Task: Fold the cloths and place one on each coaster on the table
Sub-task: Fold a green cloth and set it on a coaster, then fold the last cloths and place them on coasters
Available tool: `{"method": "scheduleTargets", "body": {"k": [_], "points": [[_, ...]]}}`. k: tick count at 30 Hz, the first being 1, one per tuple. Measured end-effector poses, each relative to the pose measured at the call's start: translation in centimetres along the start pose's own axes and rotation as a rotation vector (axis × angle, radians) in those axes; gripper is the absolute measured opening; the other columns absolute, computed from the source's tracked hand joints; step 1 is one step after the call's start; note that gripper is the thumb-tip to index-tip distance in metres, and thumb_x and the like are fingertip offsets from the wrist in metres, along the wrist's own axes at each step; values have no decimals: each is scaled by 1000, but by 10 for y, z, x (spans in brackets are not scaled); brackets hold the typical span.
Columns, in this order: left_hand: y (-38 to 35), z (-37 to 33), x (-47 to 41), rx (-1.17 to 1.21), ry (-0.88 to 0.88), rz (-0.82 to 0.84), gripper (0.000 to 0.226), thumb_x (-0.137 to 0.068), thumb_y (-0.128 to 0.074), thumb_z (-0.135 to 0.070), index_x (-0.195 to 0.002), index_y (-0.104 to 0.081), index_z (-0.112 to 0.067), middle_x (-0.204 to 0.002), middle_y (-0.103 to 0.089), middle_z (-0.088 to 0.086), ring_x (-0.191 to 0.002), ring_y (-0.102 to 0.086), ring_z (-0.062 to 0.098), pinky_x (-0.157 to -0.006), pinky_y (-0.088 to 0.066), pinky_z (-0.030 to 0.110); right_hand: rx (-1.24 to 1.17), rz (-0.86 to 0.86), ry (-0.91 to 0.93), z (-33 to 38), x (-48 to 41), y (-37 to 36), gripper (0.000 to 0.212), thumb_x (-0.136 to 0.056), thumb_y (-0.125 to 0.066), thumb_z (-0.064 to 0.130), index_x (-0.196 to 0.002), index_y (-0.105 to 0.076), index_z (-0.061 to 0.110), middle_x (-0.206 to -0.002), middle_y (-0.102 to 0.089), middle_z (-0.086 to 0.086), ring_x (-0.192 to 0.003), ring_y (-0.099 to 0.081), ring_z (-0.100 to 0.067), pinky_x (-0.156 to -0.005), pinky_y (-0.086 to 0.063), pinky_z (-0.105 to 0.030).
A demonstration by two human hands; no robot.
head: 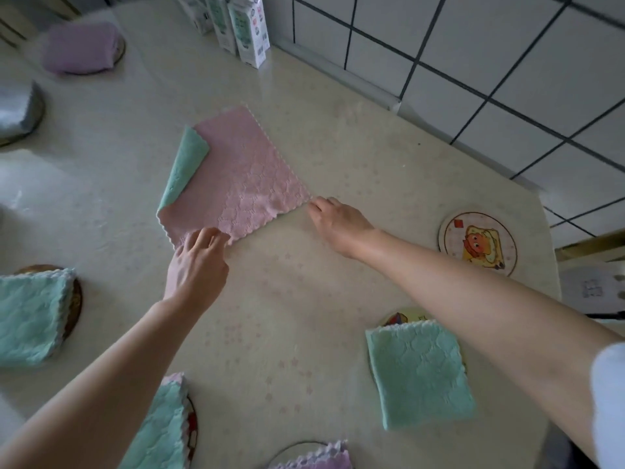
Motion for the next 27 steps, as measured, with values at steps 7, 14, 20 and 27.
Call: {"method": "scheduleTargets", "body": {"k": [7,14,20,27], "points": [[-10,41,-1,16,-6,-26,37,-83,-64,-21,-118,-54,-15,-126,-55,2,-119,-49,26,-92,-46,40,130,-176,217,32,-43,15,43,-68,-36,-5,-103,-60,-3,-104,-60,-22,-89,-60,-40,-59,-52,-40],[1,40,0,-23,-108,-196,25,-87,-51,-19,-104,-66,-8,-112,-66,5,-104,-60,26,-82,-51,34,226,-251,272,38,-64,31,18,-56,-57,-2,-68,-62,11,-65,-61,-4,-44,-57,-25,-36,-35,-21],[-4,49,-11,-31,-75,-113,25,-77,-68,0,-99,-63,-10,-99,-64,5,-91,-60,30,-70,-55,39,-69,-286,42,14,-80,72,31,-85,-42,-5,-111,-46,11,-109,-58,-15,-75,-62,-42,-59,-36,-36],[55,82,-34,235,339,-268,19,-78,-51,5,-88,-65,-3,-81,-65,23,-68,-58,35,-57,-33,32,-384,-487,103,13,-51,149,12,-96,-38,12,-102,-48,12,-96,-60,-10,-78,-57,-32,-63,-43,-36]]}}
Point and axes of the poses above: each hand's wrist, its own x-axis away from the middle knuckle, its own y-axis out of the back of the hand, z = x × y, the point moved 10 cm from there along -x, towards the middle knuckle
